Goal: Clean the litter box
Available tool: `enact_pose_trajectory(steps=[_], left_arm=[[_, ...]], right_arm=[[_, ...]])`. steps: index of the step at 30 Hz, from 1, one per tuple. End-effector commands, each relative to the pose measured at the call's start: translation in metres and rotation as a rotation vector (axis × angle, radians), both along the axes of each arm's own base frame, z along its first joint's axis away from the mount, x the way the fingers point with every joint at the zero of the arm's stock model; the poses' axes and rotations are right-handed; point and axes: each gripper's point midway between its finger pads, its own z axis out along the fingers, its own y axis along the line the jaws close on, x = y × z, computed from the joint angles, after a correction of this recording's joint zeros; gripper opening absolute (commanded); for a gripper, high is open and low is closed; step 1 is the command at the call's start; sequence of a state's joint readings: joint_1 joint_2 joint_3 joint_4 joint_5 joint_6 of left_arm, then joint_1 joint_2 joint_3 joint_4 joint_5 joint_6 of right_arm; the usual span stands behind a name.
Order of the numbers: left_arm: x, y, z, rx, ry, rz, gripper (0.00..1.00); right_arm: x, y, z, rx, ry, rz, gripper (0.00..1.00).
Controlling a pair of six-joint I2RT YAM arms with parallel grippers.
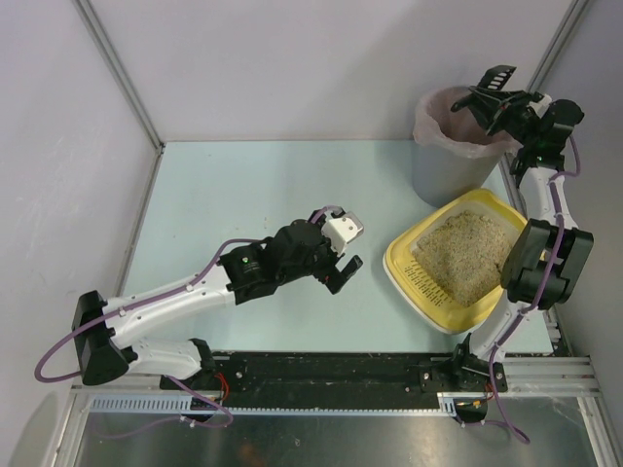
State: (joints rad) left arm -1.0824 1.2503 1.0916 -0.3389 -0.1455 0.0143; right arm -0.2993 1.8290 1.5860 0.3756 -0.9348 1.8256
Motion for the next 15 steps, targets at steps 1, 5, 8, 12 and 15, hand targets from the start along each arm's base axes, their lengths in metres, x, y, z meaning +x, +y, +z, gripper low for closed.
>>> enact_pose_trajectory(steps=[1,5,8,12,15], left_arm=[[-0.001,-0.006,0.006,-0.029,-0.008,-0.01,1.0],[0.0,-0.006,0.006,-0.027,-0.007,-0.01,1.0],[0.0,-0.006,0.006,-0.027,-0.007,-0.009,1.0],[0.0,-0.006,0.007,-0.028,-0.009,-0.007,1.0],[0.0,-0.006,0.007,-0.027,-0.009,-0.006,1.0]], right_arm=[[-0.026,-0.002,0.044,0.104,-0.128,0.071,0.0],[-0.026,-0.01,0.043,0.144,-0.124,0.063,0.0],[-0.027,-0.01,0.042,0.164,-0.129,0.081,0.0],[-0.028,-0.013,0.039,0.193,-0.124,0.083,0.0],[-0.03,-0.01,0.037,0.161,-0.128,0.081,0.0]])
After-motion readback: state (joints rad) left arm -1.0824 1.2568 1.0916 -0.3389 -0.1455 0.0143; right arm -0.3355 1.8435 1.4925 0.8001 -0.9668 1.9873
